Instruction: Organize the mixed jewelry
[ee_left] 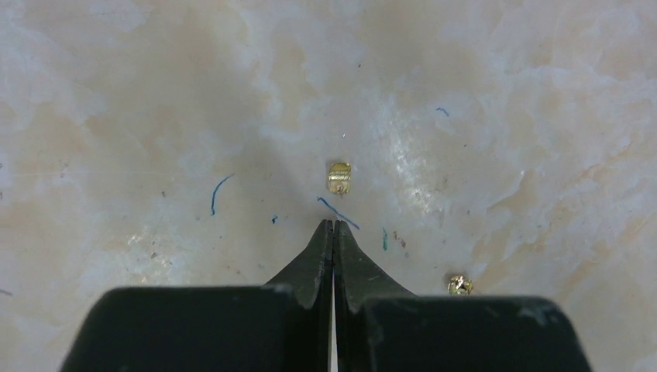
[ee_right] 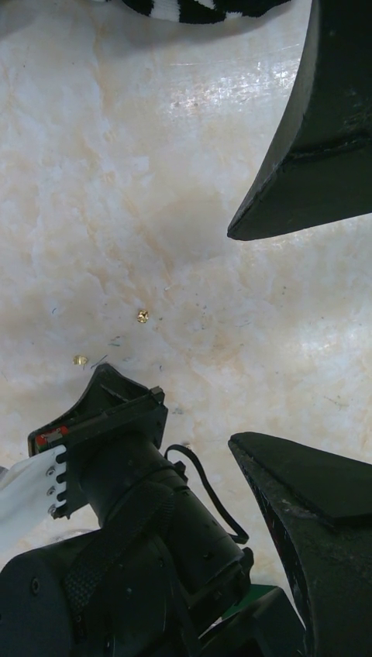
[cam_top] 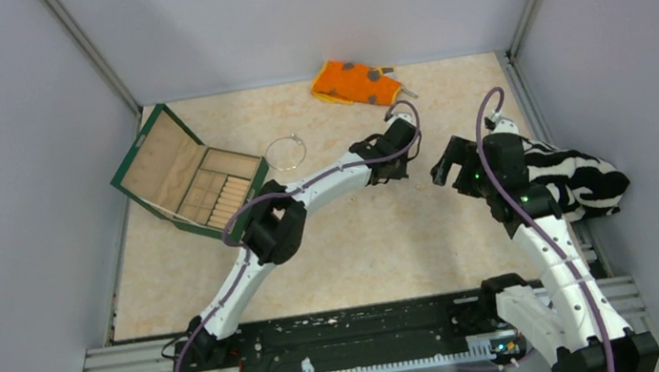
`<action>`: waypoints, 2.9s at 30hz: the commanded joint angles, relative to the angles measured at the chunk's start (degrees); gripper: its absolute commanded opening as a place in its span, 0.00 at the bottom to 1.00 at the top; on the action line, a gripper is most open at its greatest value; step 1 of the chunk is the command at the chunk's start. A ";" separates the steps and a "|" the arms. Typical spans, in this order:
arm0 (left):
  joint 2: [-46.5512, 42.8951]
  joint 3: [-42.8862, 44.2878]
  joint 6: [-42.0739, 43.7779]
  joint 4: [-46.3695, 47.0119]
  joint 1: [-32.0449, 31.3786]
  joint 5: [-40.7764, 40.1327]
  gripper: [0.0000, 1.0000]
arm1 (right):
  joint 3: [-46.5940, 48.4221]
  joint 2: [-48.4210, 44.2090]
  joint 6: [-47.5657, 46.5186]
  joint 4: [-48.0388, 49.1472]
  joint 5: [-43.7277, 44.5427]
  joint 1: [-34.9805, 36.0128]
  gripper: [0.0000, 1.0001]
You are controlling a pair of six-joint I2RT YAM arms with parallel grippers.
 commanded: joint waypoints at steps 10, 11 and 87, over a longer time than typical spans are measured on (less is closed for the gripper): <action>-19.76 -12.07 12.25 -3.66 3.89 14.38 0.00 | -0.22 -1.19 0.42 0.73 0.30 -0.37 0.93; -21.44 -13.87 12.63 -3.84 4.75 16.57 0.00 | -0.38 -1.14 0.41 0.88 0.25 -0.37 0.93; 4.86 9.54 7.87 -0.33 6.38 23.15 0.32 | -1.21 -0.07 1.05 2.38 3.44 -0.37 0.93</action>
